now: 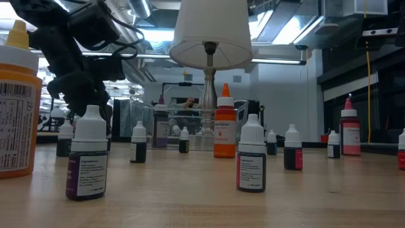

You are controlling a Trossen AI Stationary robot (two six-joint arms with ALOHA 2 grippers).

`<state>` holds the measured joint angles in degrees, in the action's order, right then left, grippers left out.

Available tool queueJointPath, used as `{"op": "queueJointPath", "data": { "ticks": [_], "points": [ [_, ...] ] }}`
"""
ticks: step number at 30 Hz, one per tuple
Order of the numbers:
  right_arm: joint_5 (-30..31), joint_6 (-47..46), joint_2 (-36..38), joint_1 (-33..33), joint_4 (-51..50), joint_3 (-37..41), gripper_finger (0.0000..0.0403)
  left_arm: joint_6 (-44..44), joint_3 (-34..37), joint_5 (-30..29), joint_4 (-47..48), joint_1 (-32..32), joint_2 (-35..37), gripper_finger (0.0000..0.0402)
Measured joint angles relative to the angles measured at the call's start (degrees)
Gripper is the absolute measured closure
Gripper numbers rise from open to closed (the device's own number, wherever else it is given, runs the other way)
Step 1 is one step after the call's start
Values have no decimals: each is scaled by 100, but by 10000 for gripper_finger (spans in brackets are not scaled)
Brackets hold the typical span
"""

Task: Pick & Place food coloring
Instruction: Put the top small red food coloring bottle into the container

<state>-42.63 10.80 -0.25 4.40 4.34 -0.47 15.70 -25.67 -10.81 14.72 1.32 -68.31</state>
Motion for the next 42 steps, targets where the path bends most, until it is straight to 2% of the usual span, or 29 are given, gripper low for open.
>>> {"op": "queueJointPath", "data": {
  "ticks": [5, 10, 17, 21, 25, 29, 35, 42],
  "points": [
    [1, -1, 0, 2, 0, 0, 359, -15, -76, 2, 74, 0, -2, 336],
    [2, 0, 0, 1, 0, 0, 359, -310, -644, -20, 293, 0, 31, 339],
    [2, -1, 0, 2, 0, 0, 359, -887, -2185, -213, 1404, -87, 68, 337],
    [1, 0, 0, 2, 0, 0, 359, -1231, -3115, -282, 1877, -380, 45, 338],
    [2, 1, 0, 0, 0, 0, 359, -1508, -3802, -232, 1954, -779, -70, 338],
    [0, -1, 0, 1, -3, 0, 359, -1924, -4317, 54, 1999, -1054, -525, 338],
    [1, 0, 0, 0, -7, 0, 359, -2468, -4879, 262, 1984, -1137, -1598, 338],
    [2, 0, 0, 2, -7, 0, 359, -2756, -4978, 542, 1709, -1107, -2310, 338]
  ]
}}
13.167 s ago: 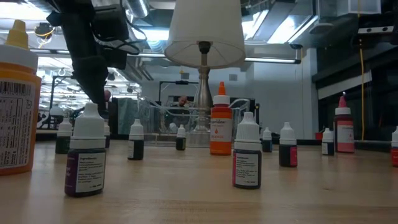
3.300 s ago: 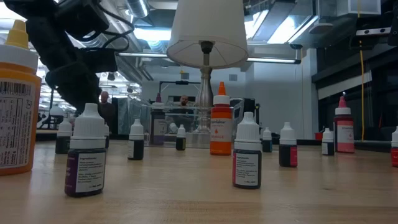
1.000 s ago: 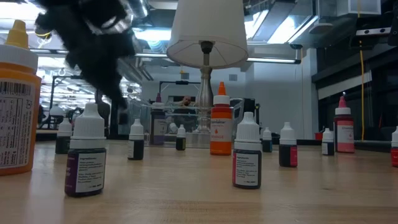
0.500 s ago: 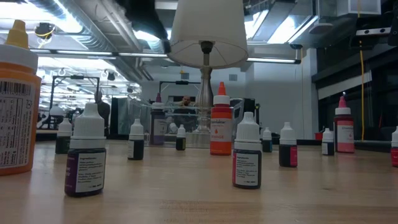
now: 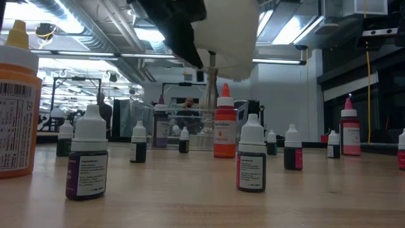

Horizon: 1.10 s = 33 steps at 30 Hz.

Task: Pick & Place food coloring
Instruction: Put the top small red food coloring bottle into the container

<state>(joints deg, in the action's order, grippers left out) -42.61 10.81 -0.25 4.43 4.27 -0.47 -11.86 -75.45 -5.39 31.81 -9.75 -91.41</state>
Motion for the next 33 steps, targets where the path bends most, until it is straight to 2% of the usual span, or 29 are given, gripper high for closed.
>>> {"op": "queueJointPath", "data": {
  "ticks": [12, 24, 33],
  "points": [
    [0, -1, 0, -2, -2, 0, 359, -197, -4, -24, -280, 63, 56, 338],
    [0, -1, 0, 0, -2, 0, 359, -249, 1, -552, -2, 150, 372, 338],
    [0, -1, 0, 0, -3, 0, 359, -433, 115, -409, 144, 137, 568, 338]
  ]
}}
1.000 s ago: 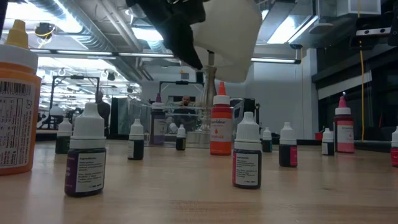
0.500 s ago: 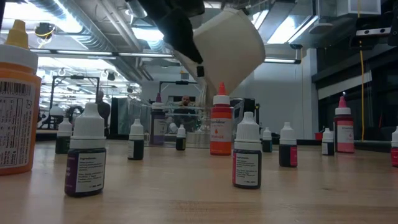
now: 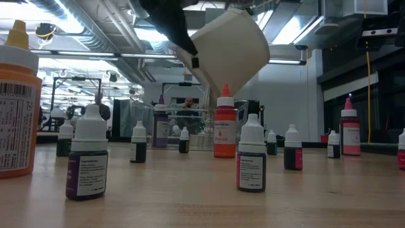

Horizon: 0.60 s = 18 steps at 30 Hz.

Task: Pick & Place food coloring
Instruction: Put the top small red food coloring bottle into the container

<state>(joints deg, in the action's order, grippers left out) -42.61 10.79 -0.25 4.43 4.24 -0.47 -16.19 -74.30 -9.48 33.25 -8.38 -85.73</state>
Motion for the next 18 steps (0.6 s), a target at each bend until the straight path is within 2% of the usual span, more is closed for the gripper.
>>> {"op": "queueJointPath", "data": {
  "ticks": [6, 12, 18],
  "points": [
    [0, 2, 2, 0, 1, 0, 359, -236, 321, 82, -233, 95, -65, 338],
    [0, 0, 1, -2, 1, 0, 359, -871, 604, 163, -423, 150, -118, 338],
    [0, 0, 0, -2, 1, -1, 359, -1212, 644, 167, -528, 183, -367, 338]
  ]
}}
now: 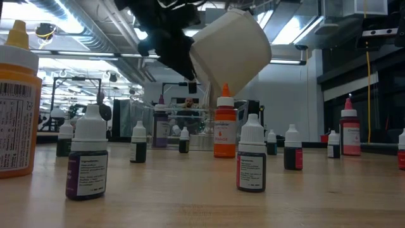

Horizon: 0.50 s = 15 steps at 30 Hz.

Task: Pick & Place food coloring
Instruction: Put the top small red food coloring bottle into the container

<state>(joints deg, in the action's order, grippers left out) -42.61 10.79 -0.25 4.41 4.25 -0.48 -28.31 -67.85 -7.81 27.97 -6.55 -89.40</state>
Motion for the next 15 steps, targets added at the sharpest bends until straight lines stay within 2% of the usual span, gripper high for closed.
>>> {"op": "queueJointPath", "data": {
  "ticks": [10, 15],
  "points": [
    [0, 1, 2, -1, -2, -1, 359, -434, -1, 31, -144, 162, -315, 338],
    [0, 1, 0, 1, 0, 1, 359, -552, -2, 70, -153, 39, -492, 338]
  ]
}}
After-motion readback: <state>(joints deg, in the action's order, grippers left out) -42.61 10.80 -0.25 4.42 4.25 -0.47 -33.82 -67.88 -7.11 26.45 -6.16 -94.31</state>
